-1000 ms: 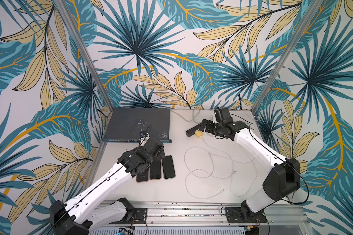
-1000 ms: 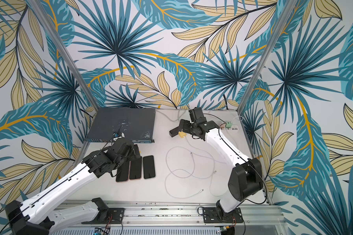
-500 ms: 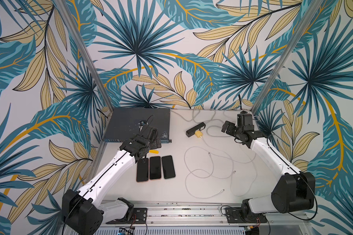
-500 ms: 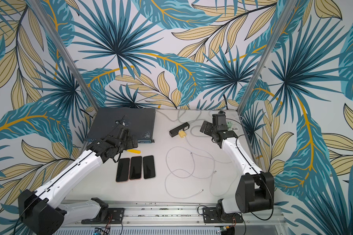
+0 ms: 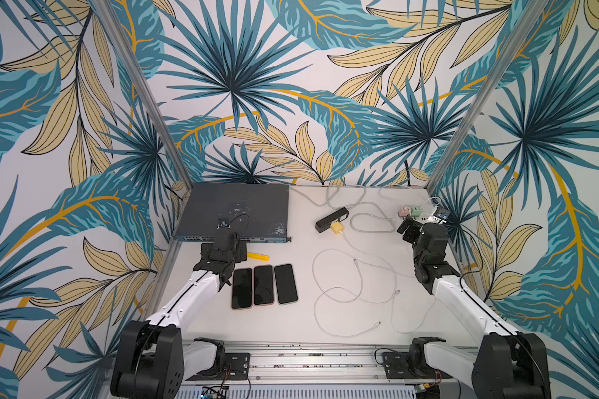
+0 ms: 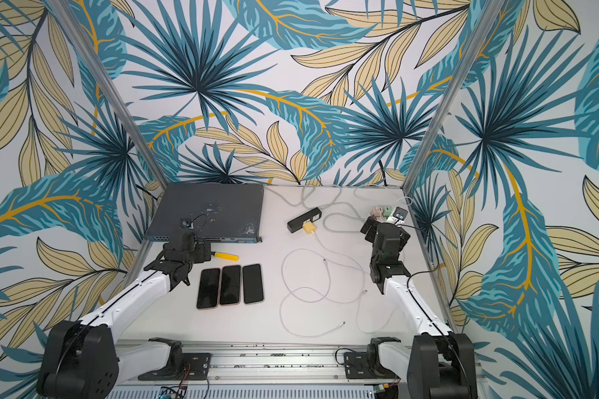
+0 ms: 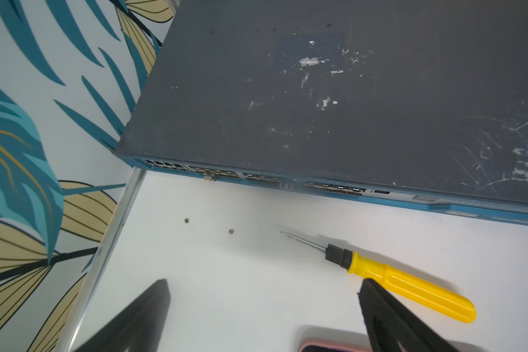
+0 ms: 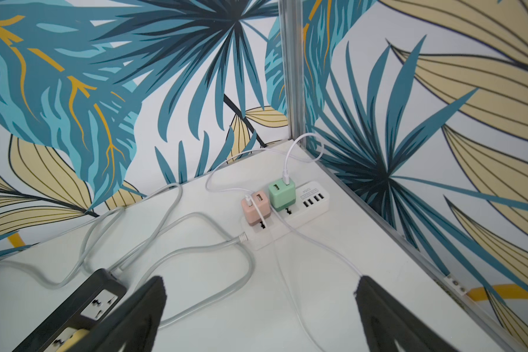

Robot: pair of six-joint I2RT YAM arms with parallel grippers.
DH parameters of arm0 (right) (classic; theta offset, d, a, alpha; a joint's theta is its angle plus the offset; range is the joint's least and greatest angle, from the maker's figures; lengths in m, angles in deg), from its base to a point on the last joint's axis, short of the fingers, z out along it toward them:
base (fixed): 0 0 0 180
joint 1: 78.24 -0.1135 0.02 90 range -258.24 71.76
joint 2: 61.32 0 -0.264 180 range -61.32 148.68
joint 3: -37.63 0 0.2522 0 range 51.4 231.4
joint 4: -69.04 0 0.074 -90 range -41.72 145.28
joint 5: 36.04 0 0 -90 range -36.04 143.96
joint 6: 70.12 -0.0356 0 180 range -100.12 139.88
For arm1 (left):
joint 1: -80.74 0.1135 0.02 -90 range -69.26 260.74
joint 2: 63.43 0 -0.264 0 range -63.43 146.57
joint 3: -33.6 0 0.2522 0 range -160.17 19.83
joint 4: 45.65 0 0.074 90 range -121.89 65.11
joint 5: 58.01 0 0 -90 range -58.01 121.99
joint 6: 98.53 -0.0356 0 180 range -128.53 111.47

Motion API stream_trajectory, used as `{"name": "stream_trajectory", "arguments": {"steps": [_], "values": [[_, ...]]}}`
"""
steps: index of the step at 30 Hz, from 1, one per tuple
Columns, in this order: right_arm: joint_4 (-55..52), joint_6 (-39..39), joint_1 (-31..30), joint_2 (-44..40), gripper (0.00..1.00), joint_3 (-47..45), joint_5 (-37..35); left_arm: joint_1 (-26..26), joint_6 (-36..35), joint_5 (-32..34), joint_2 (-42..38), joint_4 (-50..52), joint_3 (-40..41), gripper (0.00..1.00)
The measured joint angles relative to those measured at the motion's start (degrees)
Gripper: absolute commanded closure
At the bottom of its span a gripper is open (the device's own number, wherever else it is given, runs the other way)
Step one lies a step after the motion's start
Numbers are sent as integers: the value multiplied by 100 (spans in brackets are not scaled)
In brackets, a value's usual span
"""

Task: Unplug the charging cable from the phone
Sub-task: Reset both arms

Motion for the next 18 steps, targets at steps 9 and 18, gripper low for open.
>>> {"name": "stream_trajectory", "arguments": {"steps": [9, 18], "values": [[1720, 702, 92, -15, 0, -1364, -627, 20, -730, -518, 647, -3493, 1493, 0], [3895, 1110, 127, 894, 0, -2251, -632, 122, -1073, -796, 1770, -5519, 1661, 0]]}}
